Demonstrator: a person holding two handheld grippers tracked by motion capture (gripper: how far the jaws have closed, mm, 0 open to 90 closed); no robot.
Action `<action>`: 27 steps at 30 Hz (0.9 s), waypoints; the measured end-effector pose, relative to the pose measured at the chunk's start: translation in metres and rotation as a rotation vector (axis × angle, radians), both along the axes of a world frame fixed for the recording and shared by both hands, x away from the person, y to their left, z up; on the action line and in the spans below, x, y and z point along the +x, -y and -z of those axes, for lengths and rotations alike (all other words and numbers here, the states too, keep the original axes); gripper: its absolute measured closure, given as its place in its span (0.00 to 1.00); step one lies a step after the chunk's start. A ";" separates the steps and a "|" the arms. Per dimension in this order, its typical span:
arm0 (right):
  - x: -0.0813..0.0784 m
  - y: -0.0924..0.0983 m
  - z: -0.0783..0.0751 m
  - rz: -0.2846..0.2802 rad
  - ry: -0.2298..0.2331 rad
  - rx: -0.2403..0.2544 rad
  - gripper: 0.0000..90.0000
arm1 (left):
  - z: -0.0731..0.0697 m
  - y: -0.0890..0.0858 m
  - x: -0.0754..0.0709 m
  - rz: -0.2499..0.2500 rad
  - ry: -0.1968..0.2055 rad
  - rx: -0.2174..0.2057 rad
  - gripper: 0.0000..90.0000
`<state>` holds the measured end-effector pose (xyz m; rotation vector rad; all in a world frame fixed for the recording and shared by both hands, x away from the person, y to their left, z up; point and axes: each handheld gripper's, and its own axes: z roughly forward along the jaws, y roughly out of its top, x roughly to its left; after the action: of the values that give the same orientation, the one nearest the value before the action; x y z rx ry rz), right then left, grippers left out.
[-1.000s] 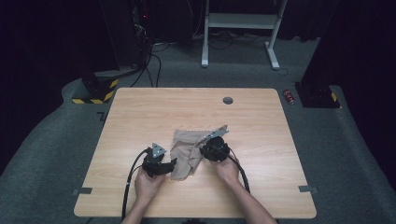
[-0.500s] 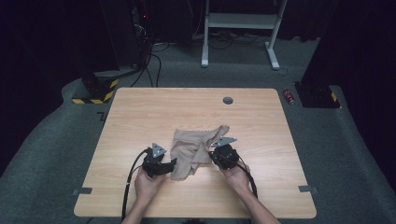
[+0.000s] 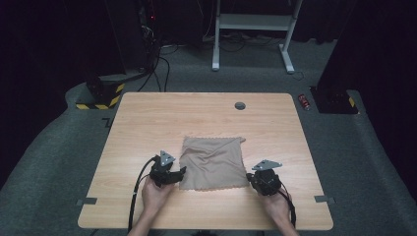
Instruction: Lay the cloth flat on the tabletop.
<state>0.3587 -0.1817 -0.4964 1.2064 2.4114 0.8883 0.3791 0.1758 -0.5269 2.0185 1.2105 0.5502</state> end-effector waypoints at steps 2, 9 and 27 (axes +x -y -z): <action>-0.001 0.002 0.004 -0.002 -0.005 -0.010 1.00 | 0.000 0.000 0.000 0.000 0.000 0.000 0.37; -0.012 0.004 0.011 -0.008 -0.014 -0.014 1.00 | 0.000 0.000 -0.001 -0.001 0.003 0.001 0.37; -0.024 -0.015 0.009 -0.093 0.075 0.020 0.87 | -0.011 0.025 -0.041 0.234 -0.031 0.079 0.71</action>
<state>0.3350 -0.1669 -0.5052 1.0560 2.4211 0.9696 0.3382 0.1513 -0.5163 2.2057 0.9652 0.4598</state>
